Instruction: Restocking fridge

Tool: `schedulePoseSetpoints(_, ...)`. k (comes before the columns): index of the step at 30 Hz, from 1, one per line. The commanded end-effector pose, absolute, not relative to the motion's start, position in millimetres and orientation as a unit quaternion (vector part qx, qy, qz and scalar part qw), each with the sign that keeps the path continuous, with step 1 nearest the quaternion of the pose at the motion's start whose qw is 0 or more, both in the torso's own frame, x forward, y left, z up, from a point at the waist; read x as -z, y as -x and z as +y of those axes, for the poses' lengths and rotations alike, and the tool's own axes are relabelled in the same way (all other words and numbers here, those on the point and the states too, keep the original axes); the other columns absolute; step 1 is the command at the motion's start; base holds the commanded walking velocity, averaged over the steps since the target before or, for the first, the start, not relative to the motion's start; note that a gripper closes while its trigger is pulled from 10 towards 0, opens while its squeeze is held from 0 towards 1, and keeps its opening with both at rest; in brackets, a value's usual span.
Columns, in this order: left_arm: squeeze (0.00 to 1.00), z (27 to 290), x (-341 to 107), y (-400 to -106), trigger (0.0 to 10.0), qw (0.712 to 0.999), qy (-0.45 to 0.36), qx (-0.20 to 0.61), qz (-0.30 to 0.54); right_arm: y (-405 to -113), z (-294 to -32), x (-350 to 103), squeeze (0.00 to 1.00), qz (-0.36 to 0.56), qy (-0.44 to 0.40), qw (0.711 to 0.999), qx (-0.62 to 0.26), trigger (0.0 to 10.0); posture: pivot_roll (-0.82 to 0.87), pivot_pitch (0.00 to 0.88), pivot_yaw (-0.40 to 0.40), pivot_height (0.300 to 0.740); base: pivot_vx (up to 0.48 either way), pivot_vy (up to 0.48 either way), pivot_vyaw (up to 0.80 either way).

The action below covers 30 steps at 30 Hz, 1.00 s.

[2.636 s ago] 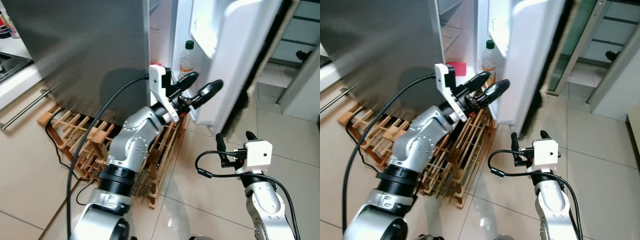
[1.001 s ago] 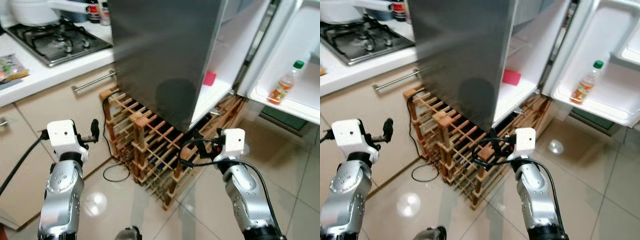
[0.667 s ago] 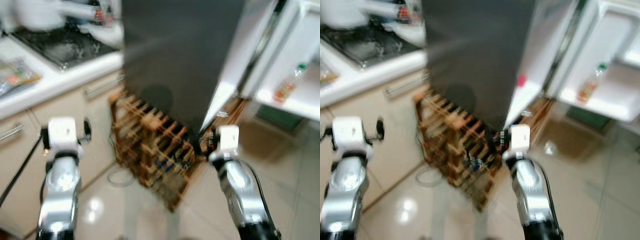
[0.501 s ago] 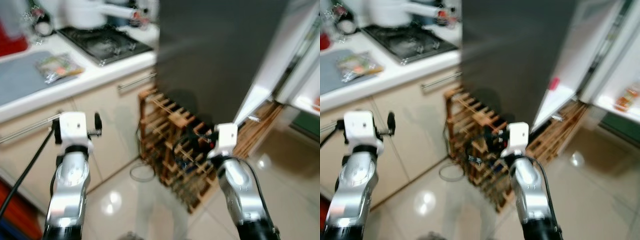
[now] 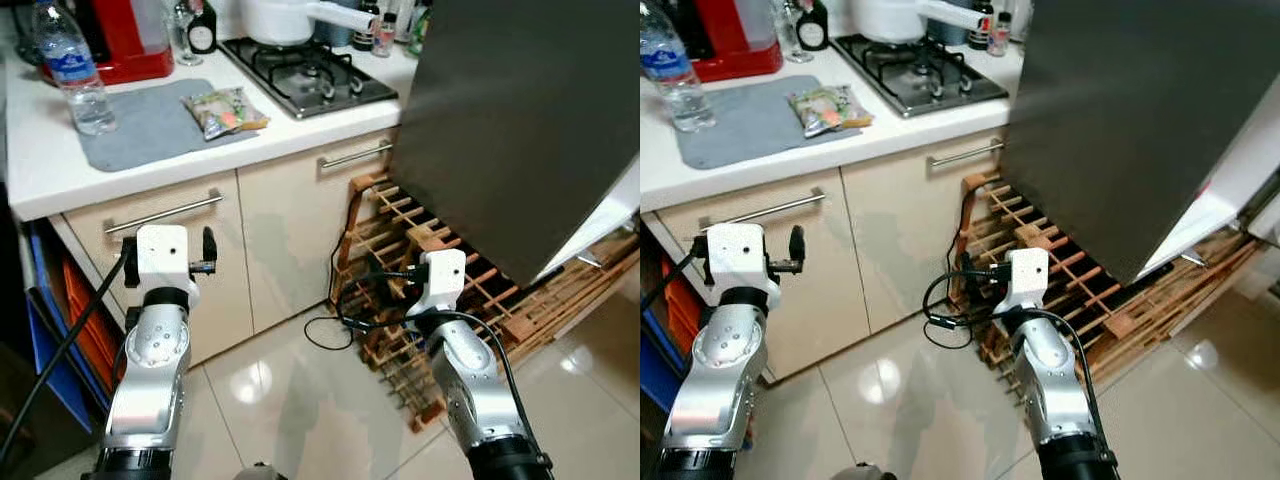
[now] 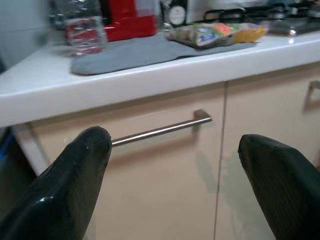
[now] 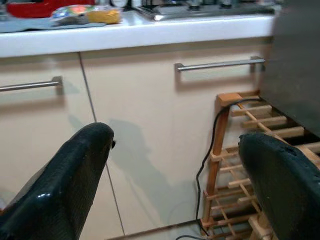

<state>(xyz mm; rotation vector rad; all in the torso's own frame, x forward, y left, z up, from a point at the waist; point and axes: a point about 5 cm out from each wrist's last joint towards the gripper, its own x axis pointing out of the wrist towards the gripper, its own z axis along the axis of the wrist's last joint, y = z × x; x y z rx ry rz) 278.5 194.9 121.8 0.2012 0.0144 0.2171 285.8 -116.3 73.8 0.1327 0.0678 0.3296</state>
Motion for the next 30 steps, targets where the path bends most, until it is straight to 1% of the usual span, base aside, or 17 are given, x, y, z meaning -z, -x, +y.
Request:
schedulePoseSetpoints(1, 0.0, 188.4, -122.7, -278.2, 10.0, 0.989, -0.099, -0.108, 0.007, -286.7, -119.0, -81.8, 0.03, 0.012, -0.046, 0.985, -0.168, 10.0, -0.03, 0.0, -0.056, 0.74, 0.0, -0.465, 0.0)
schedulePoseSetpoints(6, 0.0, 187.8, -126.5, -278.9, 10.0, 0.988, -0.106, -0.109, 0.003, -287.5, -114.8, -83.9, 0.04, 0.009, -0.04, 0.982, -0.183, 10.0, -0.02, 0.0, -0.07, 0.74, 0.0, -0.457, 0.0)
schedulePoseSetpoints(12, 0.0, 191.6, -128.4, -279.1, 10.0, 0.988, -0.093, -0.126, 0.001, -290.7, -113.3, -87.1, 0.05, 0.004, -0.037, 0.981, -0.193, 10.0, -0.01, 0.0, -0.085, 0.74, 0.0, -0.441, 0.0)
schedulePoseSetpoints(15, 0.0, 193.1, -124.7, -277.0, 10.0, 0.987, -0.081, -0.137, 0.012, -290.4, -112.7, -86.4, 0.05, 0.007, -0.039, 0.98, -0.196, 10.0, -0.01, 0.0, -0.089, 0.74, 0.251, -0.404, 0.0)
schedulePoseSetpoints(18, 0.0, 194.2, -122.6, -275.8, 10.0, 0.987, -0.069, -0.146, 0.017, -289.0, -111.7, -84.3, 0.07, 0.011, -0.038, 0.979, -0.2, 10.0, -0.01, 0.0, -0.09, 0.74, 0.274, 0.0, 0.0)
schedulePoseSetpoints(20, 0.0, 194.2, -123.8, -275.6, 10.0, 0.987, -0.062, -0.145, 0.012, -288.6, -111.3, -83.4, 0.07, 0.012, -0.038, 0.979, -0.201, 10.0, -0.01, 0.0, -0.088, 0.74, 0.0, 0.0, 0.0)
schedulePoseSetpoints(23, 0.0, 198.3, -124.8, -272.6, 10.0, 0.987, -0.091, -0.131, 0.006, -288.0, -111.8, -83.0, 0.09, 0.012, -0.04, 0.979, -0.198, 10.0, -0.01, 0.0, -0.082, 0.74, 0.0, 0.0, 0.0)
schedulePoseSetpoints(24, 0.0, 205.3, -120.6, -266.4, 10.0, 0.986, -0.113, -0.122, 0.013, -287.3, -115.0, -83.6, 0.09, 0.011, -0.041, 0.981, -0.191, 10.0, -0.02, 0.0, -0.081, 0.74, 0.0, 0.0, 0.0)
schedulePoseSetpoints(25, 0.0, 205.3, -120.6, -266.4, 10.0, 0.986, -0.113, -0.122, 0.013, -287.3, -115.0, -83.6, 0.09, 0.011, -0.041, 0.981, -0.191, 10.0, -0.02, 0.0, -0.081, 0.74, 0.0, 0.0, 0.0)
schedulePoseSetpoints(27, 0.0, 217.3, -110.0, -256.5, 10.0, 0.986, -0.102, -0.124, 0.037, -283.1, -123.2, -80.2, 0.1, 0.018, -0.042, 0.982, -0.181, 10.0, -0.03, 0.0, -0.081, 0.74, 0.0, 0.0, 0.0)
schedulePoseSetpoints(29, 0.0, 218.4, -108.9, -255.9, 10.0, 0.986, -0.098, -0.126, 0.041, -282.4, -124.5, -79.1, 0.1, 0.021, -0.042, 0.983, -0.18, 10.0, -0.03, 0.0, -0.081, 0.74, 0.0, 0.0, 0.0)
schedulePoseSetpoints(30, 0.0, 219.4, -107.6, -256.4, 10.0, 0.983, -0.113, -0.134, 0.047, -281.6, -125.1, -77.6, 0.1, 0.024, -0.044, 0.983, -0.179, 10.0, -0.03, 0.0, -0.078, 0.74, 0.0, 0.0, 0.0)
